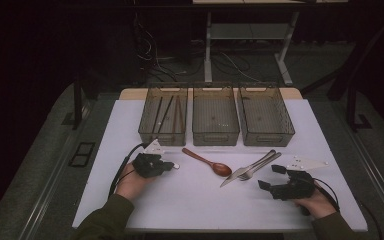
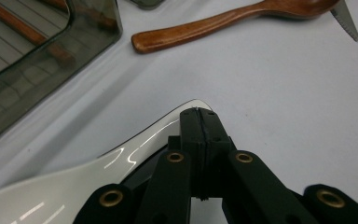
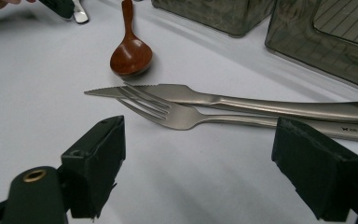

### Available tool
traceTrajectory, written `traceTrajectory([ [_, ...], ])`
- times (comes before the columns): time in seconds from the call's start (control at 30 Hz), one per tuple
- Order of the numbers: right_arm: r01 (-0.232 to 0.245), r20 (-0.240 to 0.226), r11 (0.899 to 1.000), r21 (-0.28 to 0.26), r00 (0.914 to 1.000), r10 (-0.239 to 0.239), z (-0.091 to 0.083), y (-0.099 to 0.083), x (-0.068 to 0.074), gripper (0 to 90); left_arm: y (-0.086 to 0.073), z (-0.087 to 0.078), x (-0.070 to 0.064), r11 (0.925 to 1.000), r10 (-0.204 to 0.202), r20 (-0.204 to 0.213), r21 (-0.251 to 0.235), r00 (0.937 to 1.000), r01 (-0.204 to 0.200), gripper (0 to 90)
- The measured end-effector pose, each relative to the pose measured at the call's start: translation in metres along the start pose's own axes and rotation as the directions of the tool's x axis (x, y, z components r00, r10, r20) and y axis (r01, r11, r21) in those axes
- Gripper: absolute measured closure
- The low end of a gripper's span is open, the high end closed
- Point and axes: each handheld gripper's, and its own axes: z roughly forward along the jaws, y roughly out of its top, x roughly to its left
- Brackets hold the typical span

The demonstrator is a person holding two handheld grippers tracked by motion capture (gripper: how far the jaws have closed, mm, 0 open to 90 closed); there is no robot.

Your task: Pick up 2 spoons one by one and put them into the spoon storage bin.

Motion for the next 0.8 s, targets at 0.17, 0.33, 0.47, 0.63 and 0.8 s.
traceTrajectory([
  [0.17,0.002,0.001,1.0,0.0,1.0,-0.002,0.0,0.0,-0.001,17.2,0.006,0.006,0.004,1.0,0.001,-0.011,-0.007,0.9999,-0.002,89.0],
  [0.33,0.002,0.001,1.0,-0.002,1.0,-0.002,0.0,0.0,0.0,17.2,0.011,0.009,0.007,1.0,-0.002,-0.016,-0.007,0.9999,0.002,89.0],
  [0.47,0.003,0.001,1.0,-0.002,1.0,-0.003,0.0,0.0,-0.001,17.2,0.012,0.007,0.006,0.9998,-0.004,-0.001,-0.021,1.0,0.004,89.0],
  [0.63,0.003,0.002,1.0,-0.002,1.0,-0.003,0.0,0.0,-0.001,17.2,0.016,-0.004,0.007,0.9972,-0.018,0.018,-0.072,0.9997,0.019,86.4],
  [0.8,0.001,0.003,1.0,-0.004,1.0,-0.001,-0.001,0.0,-0.001,17.2,0.018,-0.018,0.018,0.9958,-0.025,0.003,-0.088,0.9997,0.025,76.4],
])
